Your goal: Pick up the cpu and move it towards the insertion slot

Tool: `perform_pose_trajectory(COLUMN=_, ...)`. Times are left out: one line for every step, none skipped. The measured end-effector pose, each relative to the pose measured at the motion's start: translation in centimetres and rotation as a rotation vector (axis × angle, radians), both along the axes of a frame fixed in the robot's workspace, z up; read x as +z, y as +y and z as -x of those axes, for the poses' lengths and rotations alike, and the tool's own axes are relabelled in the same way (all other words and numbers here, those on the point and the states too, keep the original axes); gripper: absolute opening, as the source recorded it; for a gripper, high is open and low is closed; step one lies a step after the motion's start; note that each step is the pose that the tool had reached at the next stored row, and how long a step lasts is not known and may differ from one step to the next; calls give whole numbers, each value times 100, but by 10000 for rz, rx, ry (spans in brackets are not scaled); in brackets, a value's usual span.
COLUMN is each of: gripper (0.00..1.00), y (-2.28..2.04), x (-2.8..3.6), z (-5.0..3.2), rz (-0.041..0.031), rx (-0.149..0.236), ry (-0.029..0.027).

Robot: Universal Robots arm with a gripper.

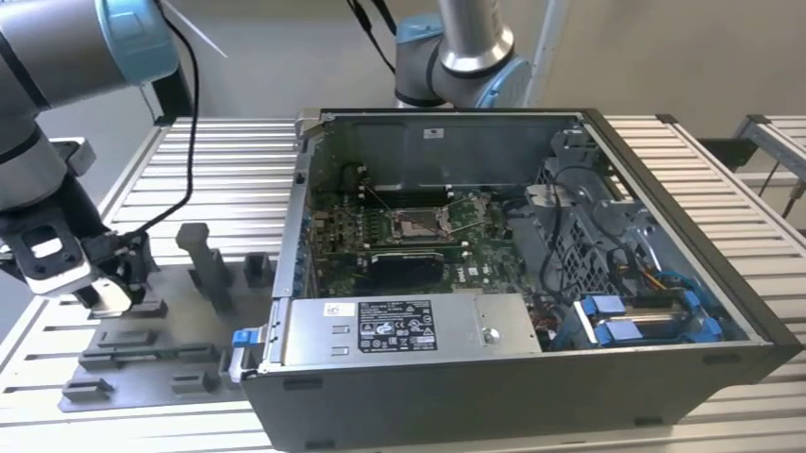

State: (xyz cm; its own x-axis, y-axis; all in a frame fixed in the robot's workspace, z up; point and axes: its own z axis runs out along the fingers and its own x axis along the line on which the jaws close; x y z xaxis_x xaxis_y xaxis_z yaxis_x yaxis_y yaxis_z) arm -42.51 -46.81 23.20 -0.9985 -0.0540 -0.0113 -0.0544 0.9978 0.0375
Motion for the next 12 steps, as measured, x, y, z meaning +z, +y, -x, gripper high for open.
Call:
perform_pose_trajectory(gripper=0, y=2, x=30, z=0, rz=0, rx=-11, ry=1)
perform_pose_trajectory(gripper=0, y=2, x=63, z=0, rz=0, rx=-15, ry=1)
perform_pose_trajectory(gripper=0, y=2, x=104, z=1, rz=-1, rx=-19, ry=-1)
perform_pose_trajectory(gripper=0, y=2, x=150, z=1, rz=0, rx=-21, ry=1)
perform_pose_trajectory(gripper=0, y=2, x=195, z=1, rz=1, rx=-22, ry=1)
perform_pose_trajectory(gripper=0, y=2, x=241, z=1, rz=0, rx=-22, ry=0)
perform_pose_trajectory(gripper=0, y=3, x=285, z=1, rz=-1, rx=-21, ry=-1)
perform_pose_trajectory(gripper=0, y=2, x=334, z=1, rz=1, rx=-21, ry=1)
perform_pose_trajectory(gripper=0, y=2, x=378, z=1, rz=0, rx=-22, ry=1)
perform_pose_trajectory(gripper=0, y=3, x=424, z=1, rz=0, rx=-22, ry=0)
perform_pose_trajectory(gripper=0, y=3, x=462, z=1, rz=-1, rx=-22, ry=2)
perform_pose_trajectory(gripper=0, y=3, x=503, z=1, rz=-5, rx=-22, ry=-1)
